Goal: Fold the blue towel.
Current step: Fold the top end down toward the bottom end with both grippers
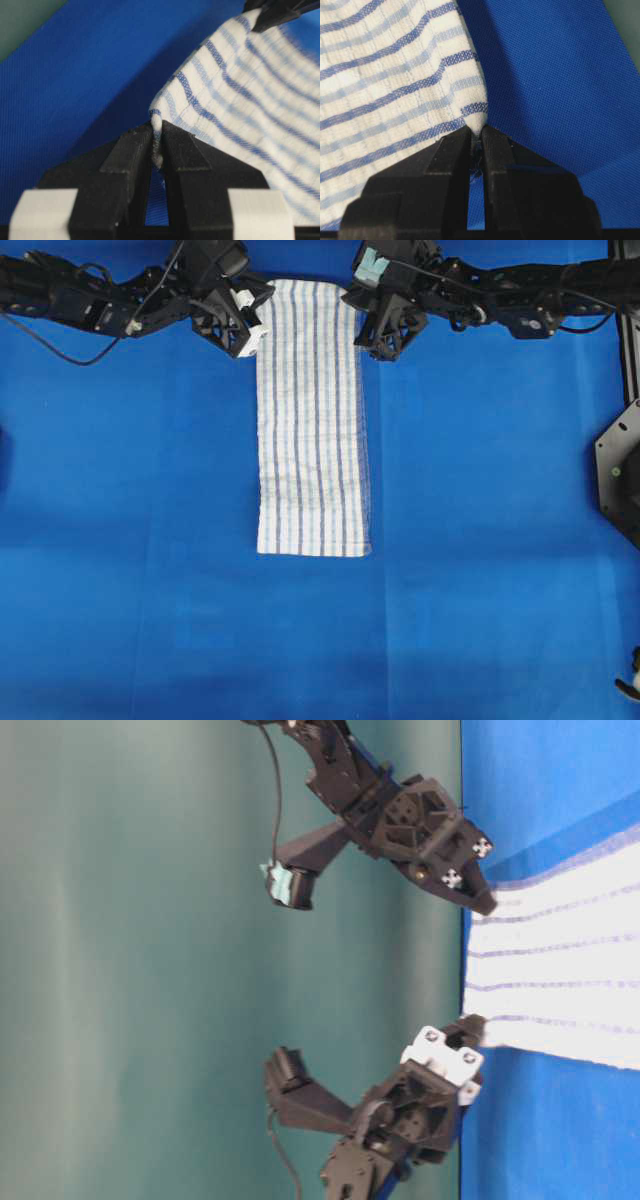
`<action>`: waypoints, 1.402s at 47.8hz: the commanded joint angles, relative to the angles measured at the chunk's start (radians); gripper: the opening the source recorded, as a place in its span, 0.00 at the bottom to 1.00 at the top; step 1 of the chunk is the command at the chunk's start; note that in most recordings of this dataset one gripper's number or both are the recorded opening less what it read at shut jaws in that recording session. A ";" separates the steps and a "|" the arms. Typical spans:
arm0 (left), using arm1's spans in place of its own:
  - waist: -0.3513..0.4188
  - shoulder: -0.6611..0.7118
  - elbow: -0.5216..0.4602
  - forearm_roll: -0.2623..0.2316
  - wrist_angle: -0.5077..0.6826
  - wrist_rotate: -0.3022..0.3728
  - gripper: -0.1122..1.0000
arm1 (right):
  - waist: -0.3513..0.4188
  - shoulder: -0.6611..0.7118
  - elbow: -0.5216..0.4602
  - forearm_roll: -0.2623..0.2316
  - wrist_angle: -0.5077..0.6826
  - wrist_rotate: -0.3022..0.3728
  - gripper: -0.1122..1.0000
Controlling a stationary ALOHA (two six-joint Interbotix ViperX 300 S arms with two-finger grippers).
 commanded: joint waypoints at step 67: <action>-0.563 -0.284 0.170 0.014 0.014 -0.060 0.13 | 0.538 -0.359 0.230 0.041 0.086 0.198 0.18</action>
